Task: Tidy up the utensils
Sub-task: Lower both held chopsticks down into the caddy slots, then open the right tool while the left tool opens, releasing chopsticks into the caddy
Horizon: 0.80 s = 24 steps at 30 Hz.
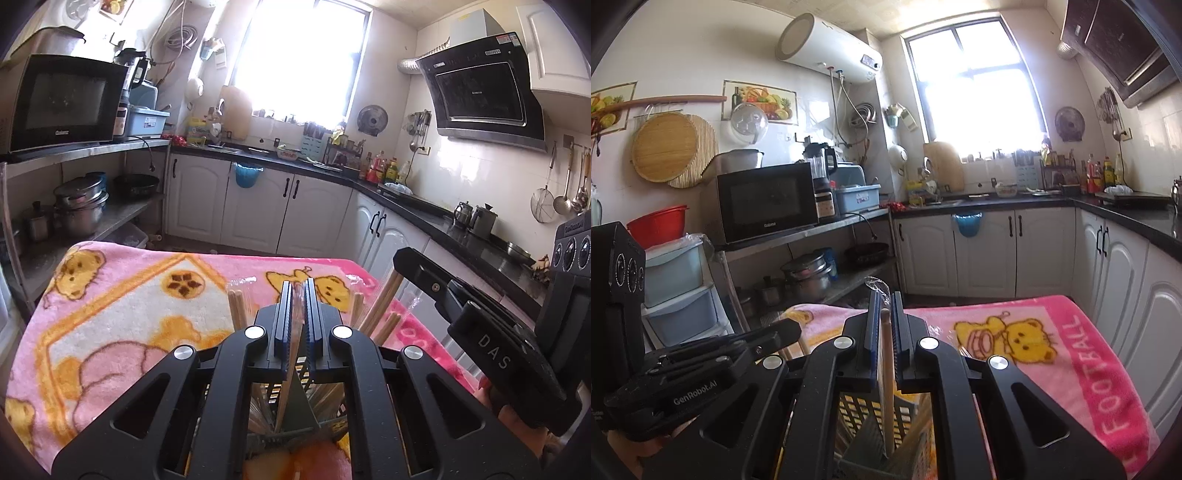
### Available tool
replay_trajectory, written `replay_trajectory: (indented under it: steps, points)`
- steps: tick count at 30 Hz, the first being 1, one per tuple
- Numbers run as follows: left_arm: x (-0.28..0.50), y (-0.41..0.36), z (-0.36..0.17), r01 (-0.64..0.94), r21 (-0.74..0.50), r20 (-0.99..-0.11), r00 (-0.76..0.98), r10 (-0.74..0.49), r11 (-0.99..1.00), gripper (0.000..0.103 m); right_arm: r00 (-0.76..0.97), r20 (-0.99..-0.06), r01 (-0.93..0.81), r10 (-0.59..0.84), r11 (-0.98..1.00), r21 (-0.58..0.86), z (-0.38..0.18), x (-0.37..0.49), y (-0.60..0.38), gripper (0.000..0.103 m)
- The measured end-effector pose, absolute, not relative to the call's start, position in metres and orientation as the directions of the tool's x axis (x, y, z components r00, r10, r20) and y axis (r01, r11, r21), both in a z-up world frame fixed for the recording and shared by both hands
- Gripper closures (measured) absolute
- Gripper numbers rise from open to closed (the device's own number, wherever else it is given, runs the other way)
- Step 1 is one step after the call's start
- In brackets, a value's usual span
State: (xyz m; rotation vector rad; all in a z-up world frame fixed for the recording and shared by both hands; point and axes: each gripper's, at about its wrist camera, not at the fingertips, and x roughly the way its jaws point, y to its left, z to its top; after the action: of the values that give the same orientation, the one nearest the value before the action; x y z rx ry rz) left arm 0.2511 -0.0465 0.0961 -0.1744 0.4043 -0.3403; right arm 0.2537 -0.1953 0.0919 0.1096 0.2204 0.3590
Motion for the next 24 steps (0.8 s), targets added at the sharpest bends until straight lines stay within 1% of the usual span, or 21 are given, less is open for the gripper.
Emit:
replay_trajectory:
  steps: [6,9,11,12,14,16,21,23,24]
  points:
    - [0.247,-0.045,0.094,0.289,-0.232,-0.365,0.859,-0.359,0.929,0.1,0.914,-0.226,-0.305,0.338,0.938,0.166,0.09,0.246,-0.207,0.095]
    - [0.246,-0.044,0.092,0.283,-0.231,-0.376,0.856,-0.354,0.931,0.097,0.914,-0.24,-0.293,0.328,0.941,0.171,0.089,0.243,-0.211,0.089]
    - [0.244,-0.043,0.091,0.28,-0.236,-0.383,0.853,-0.354,0.931,0.086,0.913,-0.246,-0.289,0.326,0.941,0.175,0.088,0.24,-0.213,0.088]
    - [0.243,-0.043,0.091,0.279,-0.238,-0.385,0.852,-0.354,0.931,0.084,0.912,-0.25,-0.289,0.326,0.941,0.175,0.088,0.24,-0.214,0.086]
    - [0.241,-0.042,0.09,0.278,-0.24,-0.389,0.85,-0.355,0.93,0.083,0.91,-0.257,-0.288,0.325,0.942,0.174,0.088,0.237,-0.215,0.081]
    - [0.238,-0.041,0.089,0.277,-0.24,-0.388,0.851,-0.353,0.93,0.081,0.907,-0.263,-0.291,0.33,0.94,0.176,0.087,0.234,-0.217,0.08]
    - [0.232,-0.041,0.091,0.276,-0.242,-0.388,0.851,-0.354,0.93,0.069,0.902,-0.266,-0.297,0.339,0.937,0.185,0.087,0.222,-0.222,0.072]
    - [0.228,-0.041,0.092,0.276,-0.241,-0.386,0.852,-0.353,0.931,0.061,0.901,-0.269,-0.296,0.339,0.936,0.188,0.087,0.218,-0.223,0.067]
    - [0.227,-0.041,0.093,0.276,-0.241,-0.385,0.853,-0.352,0.931,0.059,0.901,-0.272,-0.296,0.339,0.936,0.189,0.087,0.215,-0.224,0.066]
